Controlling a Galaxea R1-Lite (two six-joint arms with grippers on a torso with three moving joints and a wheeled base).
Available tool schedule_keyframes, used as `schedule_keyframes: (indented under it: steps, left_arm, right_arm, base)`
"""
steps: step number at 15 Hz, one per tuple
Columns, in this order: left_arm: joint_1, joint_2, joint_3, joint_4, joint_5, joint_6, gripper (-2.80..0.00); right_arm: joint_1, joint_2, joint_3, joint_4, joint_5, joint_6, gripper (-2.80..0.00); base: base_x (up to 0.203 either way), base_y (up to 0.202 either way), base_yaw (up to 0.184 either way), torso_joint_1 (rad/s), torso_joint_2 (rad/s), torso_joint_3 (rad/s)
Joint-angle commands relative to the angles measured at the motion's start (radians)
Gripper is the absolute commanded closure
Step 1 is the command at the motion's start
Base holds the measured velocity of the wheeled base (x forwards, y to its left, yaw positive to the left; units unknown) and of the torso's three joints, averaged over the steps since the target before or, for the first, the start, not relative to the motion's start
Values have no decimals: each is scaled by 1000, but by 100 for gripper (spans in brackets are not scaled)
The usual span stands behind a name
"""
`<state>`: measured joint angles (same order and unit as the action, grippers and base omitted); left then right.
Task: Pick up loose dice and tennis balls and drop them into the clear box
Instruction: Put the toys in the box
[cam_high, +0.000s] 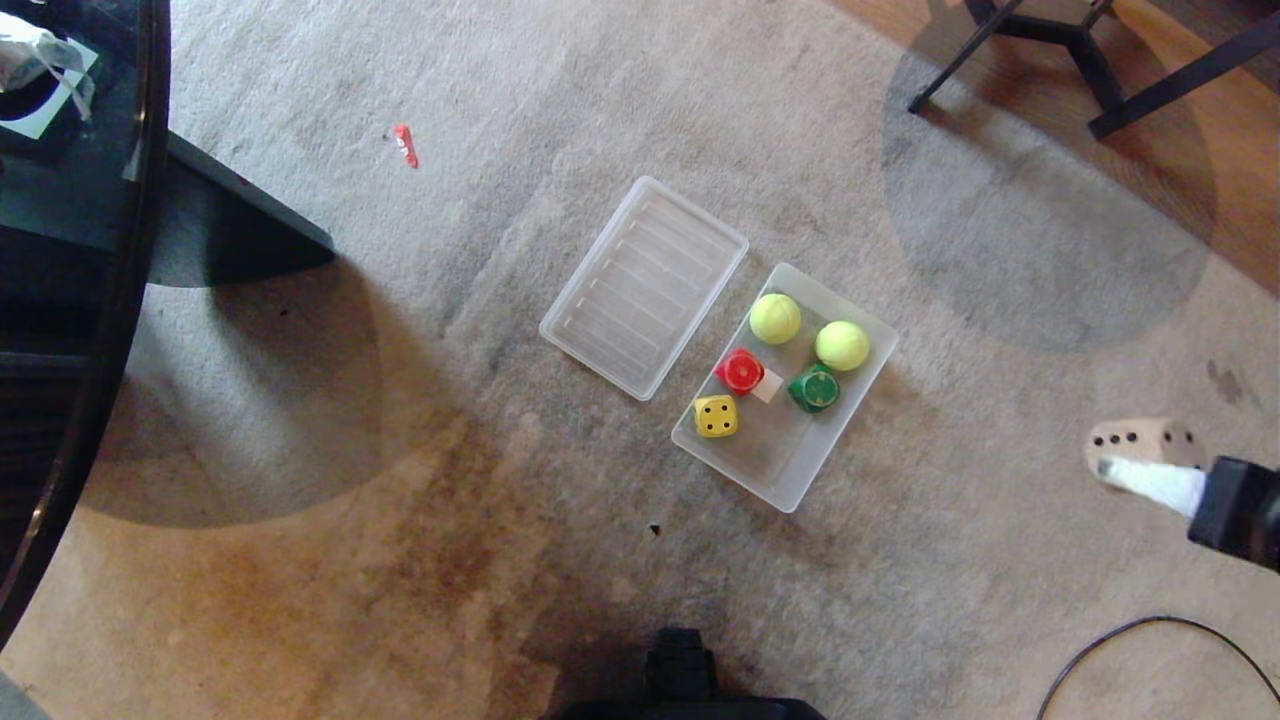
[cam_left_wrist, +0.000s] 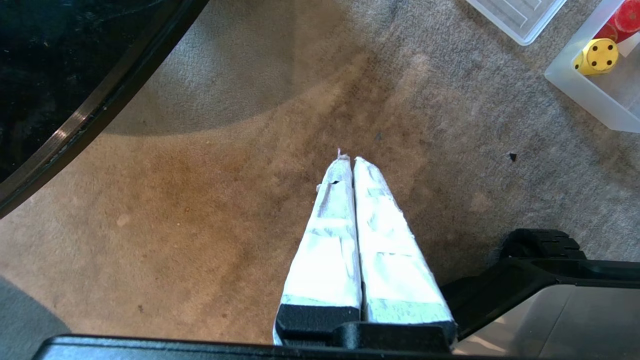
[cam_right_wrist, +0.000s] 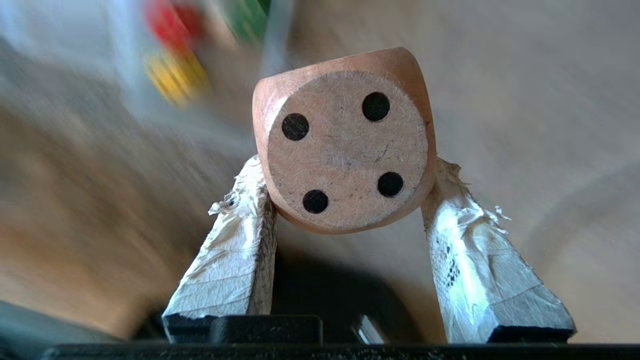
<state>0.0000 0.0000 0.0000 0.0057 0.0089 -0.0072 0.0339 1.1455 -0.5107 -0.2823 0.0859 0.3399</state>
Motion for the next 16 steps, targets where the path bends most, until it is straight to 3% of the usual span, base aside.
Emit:
schedule_keyframes:
  steps: [1,6,10,14,16]
  left_arm:
    - [0,0,0,0,0,0,0]
    - [0,0,0,0,0,0,0]
    - [0,0,0,0,0,0,0]
    - [0,0,0,0,0,0,0]
    - [0,0,0,0,0,0,0]
  right_arm:
    - [10,245,-61,-160,27,39,0]
    - [56,515,-154,-449,111,110,0]
    - [88,639,-164,-633,274,183,0]
    - [129,741,-215,-714,293,301,0]
    - [153,789,-244,-758,292,313,0]
  base:
    - [0,0,0,0,0,0]
    - [0,0,0,0,0,0]
    - [0,0,0,0,0,0]
    - [0,0,0,0,0,0]
    - [0,0,0,0,0,0]
